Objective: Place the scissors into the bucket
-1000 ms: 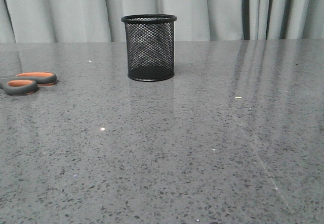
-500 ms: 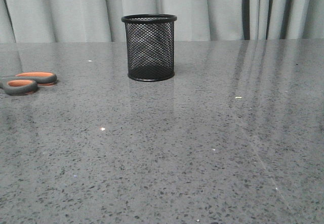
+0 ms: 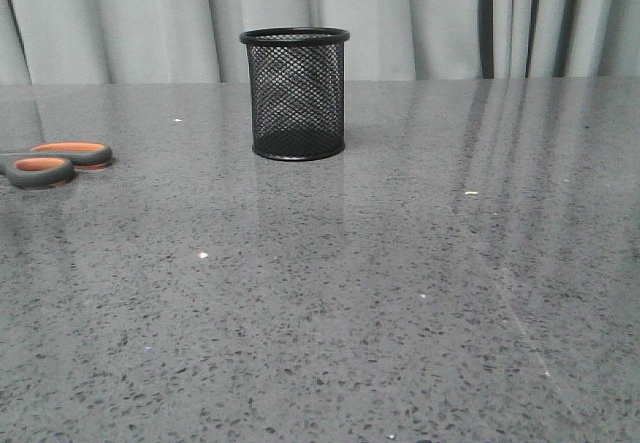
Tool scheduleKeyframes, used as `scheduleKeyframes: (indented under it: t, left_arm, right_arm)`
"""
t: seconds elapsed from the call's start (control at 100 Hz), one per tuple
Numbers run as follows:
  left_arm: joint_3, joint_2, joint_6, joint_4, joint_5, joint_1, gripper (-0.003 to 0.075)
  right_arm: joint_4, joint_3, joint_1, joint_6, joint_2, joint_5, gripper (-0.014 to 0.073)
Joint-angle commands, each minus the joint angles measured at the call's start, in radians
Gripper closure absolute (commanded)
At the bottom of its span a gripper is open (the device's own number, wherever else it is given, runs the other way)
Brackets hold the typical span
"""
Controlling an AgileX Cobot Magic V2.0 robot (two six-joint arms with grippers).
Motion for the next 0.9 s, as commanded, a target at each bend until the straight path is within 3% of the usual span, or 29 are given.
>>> scheduleKeyframes:
  t: [0.0, 0.23, 0.55, 0.89]
  left_arm:
    - [-0.036, -0.007, 0.086, -0.007, -0.035, -0.005, 0.0313]
    - [-0.036, 0.025, 0.339, -0.006, -0.014, -0.005, 0.0312]
    - [-0.174, 0.278, 0.402, -0.006, 0.083, -0.005, 0.0312]
    - [-0.344, 0.480, 0.672, 0.010, 0.141, -0.005, 0.0312]
  right_arm:
    - [0.008, -0.033, -0.004, -0.014, 0.000, -0.047, 0.0262]
    - [0.008, -0.033, -0.004, -0.016, 0.000, -0.049, 0.0262]
    - [0.006, -0.033, 0.035, -0.016, 0.000, -0.049, 0.0262]
    - [0.002, -0.033, 0.057, -0.016, 0.000, -0.047, 0.0262]
